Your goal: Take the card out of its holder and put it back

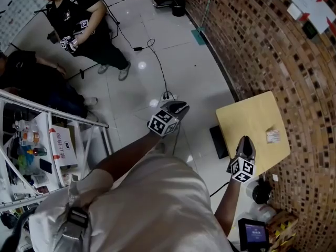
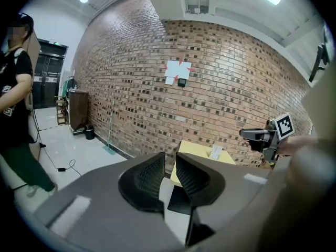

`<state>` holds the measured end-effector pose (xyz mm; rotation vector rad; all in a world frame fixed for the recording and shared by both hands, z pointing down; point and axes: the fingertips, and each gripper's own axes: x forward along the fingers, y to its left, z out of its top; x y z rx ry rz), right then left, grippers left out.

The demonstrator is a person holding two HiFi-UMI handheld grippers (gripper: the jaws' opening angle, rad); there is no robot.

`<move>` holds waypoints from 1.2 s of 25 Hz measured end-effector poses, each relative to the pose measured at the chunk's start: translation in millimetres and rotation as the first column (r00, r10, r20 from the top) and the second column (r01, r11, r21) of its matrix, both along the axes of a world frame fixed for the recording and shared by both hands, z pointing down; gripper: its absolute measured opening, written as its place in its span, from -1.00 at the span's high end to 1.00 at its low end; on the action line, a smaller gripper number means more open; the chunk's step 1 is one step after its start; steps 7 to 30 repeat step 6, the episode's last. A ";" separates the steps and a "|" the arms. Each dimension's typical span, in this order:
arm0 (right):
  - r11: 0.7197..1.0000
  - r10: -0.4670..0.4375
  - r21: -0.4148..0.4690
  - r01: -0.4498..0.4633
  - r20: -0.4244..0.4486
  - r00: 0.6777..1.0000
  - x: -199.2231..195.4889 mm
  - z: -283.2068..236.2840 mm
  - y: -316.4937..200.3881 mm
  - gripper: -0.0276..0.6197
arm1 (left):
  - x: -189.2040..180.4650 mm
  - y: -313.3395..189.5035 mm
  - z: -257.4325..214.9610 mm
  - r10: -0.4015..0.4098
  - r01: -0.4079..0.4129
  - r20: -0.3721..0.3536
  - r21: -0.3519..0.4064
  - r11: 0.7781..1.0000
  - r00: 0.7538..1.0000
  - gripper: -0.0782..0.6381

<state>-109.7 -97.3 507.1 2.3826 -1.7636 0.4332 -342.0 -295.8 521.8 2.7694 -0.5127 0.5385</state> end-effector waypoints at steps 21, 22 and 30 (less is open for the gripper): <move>1.000 0.017 -0.004 -0.017 -0.001 1.000 2.6 4.4 9.2 0.81 | 0.5 7.9 1.2 0.007 -0.007 0.001 0.000 1.000 1.000 0.54; 1.000 0.017 -0.004 -0.017 -0.001 1.000 2.6 4.4 9.2 0.81 | 0.5 7.9 1.2 0.007 -0.007 0.001 0.000 1.000 1.000 0.54; 1.000 0.017 -0.004 -0.017 -0.001 1.000 2.6 4.4 9.2 0.81 | 0.5 7.9 1.2 0.007 -0.007 0.001 0.000 1.000 1.000 0.54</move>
